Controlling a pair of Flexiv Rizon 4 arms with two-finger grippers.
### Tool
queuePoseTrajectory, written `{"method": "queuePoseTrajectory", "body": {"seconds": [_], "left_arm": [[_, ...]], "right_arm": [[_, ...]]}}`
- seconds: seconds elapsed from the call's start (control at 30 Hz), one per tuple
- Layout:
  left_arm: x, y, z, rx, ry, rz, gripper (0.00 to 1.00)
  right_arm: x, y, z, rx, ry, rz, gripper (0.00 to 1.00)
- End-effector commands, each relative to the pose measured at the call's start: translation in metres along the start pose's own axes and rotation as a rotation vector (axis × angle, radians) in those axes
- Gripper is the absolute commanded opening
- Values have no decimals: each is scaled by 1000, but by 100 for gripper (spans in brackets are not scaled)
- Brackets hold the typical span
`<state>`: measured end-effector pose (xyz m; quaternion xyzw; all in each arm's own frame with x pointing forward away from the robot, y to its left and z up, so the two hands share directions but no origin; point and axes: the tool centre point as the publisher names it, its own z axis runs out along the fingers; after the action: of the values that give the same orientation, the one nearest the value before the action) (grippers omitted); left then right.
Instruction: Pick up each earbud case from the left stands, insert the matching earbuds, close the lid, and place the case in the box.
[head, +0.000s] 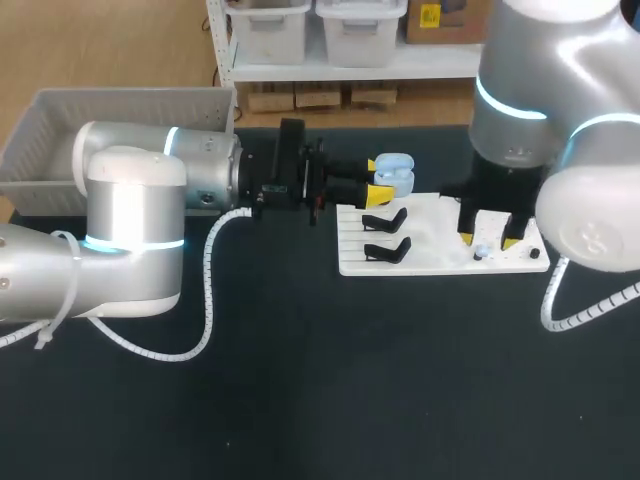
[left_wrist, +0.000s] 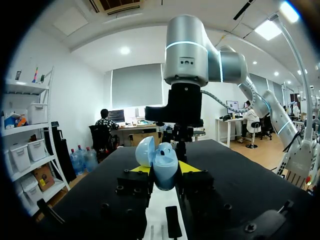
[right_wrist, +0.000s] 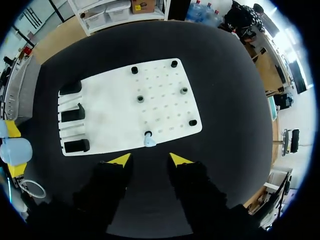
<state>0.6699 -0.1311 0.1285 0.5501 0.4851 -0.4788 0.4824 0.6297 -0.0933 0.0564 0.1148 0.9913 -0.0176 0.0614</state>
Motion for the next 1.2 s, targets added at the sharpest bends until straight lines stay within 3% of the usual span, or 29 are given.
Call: {"method": "queuePoseTrajectory", "body": {"seconds": [0.03,1.2], "left_arm": [[0,0,0,-1,1,0,0],[0,0,0,-1,1,0,0]], "right_arm": [[0,-1,7,-21,-6,16,43],[-12,-4,37,-48,15,43,38]]}}
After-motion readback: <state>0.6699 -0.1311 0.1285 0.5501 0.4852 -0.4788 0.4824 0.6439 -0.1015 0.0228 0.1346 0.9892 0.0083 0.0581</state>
